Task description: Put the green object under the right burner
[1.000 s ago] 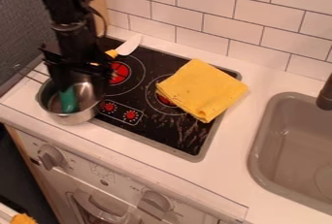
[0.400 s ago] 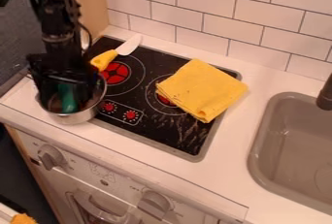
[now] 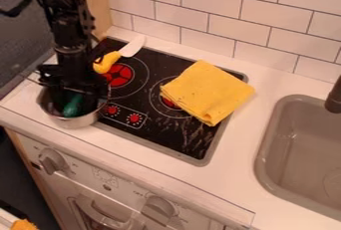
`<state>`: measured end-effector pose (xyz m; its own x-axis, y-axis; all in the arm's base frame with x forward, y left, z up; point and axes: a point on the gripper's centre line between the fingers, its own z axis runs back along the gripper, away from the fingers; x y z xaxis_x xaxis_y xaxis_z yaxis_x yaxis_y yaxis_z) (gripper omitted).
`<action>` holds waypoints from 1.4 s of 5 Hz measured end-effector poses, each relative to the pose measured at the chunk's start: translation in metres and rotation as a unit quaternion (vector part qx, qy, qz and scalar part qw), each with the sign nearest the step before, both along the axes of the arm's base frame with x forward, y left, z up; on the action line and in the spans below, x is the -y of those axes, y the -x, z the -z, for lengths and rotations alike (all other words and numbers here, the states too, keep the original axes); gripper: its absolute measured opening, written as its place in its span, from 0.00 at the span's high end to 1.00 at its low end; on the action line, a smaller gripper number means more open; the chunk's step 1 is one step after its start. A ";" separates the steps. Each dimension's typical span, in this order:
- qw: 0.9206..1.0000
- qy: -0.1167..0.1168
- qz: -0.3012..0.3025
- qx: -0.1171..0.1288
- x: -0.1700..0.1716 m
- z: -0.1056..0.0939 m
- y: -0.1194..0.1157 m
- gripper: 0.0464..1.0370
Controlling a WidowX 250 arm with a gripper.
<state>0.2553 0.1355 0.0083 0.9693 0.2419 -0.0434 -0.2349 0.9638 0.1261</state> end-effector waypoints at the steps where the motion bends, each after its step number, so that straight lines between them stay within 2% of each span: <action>1: 1.000 -0.002 0.004 -0.005 0.008 -0.002 -0.002 0.61; 2: 0.999 -0.029 0.013 0.041 0.019 -0.041 -0.013 0.61; 3: 0.997 -0.028 0.059 0.038 0.055 -0.039 -0.017 0.61; 4: 0.992 -0.009 0.121 0.029 0.096 -0.019 -0.025 0.61; 5: 0.988 -0.014 0.155 0.006 0.122 -0.001 -0.025 0.61; 6: 0.987 -0.019 0.162 0.007 0.130 0.000 -0.029 0.61; 7: 0.987 -0.022 0.156 0.007 0.129 -0.001 -0.029 0.53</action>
